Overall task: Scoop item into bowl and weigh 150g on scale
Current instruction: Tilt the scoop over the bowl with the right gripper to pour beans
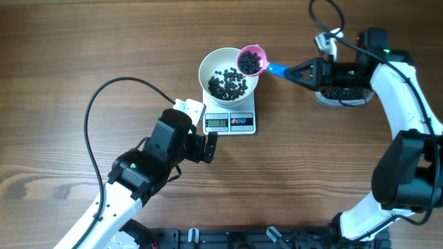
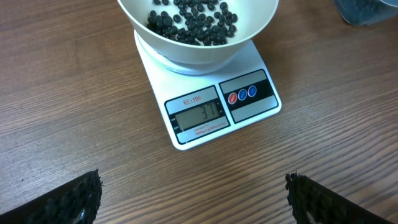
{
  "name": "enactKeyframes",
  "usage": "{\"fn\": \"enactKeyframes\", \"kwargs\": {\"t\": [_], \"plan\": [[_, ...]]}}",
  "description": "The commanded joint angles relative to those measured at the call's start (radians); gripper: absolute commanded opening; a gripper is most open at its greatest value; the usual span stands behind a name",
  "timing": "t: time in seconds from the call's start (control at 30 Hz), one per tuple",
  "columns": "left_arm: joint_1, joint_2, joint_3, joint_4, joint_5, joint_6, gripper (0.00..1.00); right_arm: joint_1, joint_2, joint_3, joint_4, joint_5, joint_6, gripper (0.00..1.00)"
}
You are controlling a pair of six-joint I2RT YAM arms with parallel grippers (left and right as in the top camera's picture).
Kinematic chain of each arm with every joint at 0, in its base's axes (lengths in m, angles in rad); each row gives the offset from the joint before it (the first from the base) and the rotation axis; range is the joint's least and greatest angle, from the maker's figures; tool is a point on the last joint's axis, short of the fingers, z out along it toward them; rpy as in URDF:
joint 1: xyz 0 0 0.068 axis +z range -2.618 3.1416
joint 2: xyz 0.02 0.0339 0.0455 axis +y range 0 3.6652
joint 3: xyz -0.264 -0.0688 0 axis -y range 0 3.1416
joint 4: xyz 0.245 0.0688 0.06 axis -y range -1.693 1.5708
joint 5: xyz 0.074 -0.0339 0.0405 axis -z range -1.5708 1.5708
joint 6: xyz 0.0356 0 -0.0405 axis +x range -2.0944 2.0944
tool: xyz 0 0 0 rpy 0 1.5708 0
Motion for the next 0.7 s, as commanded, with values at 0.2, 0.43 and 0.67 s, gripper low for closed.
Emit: {"fn": "enactKeyframes", "kwargs": {"t": [0.2,0.43,0.67], "plan": [[0.005,0.001,-0.002,0.000,-0.013,0.019,1.00,0.056,-0.034,0.001,0.053,0.246,-0.003,0.04],[0.005,0.001,-0.002,0.000,-0.013,0.019,1.00,0.105,-0.124,0.001,0.144,0.372,0.000,0.04],[0.005,0.001,-0.002,0.000,-0.013,0.019,1.00,0.193,-0.133,0.001,0.212,0.558,-0.023,0.04]]}}
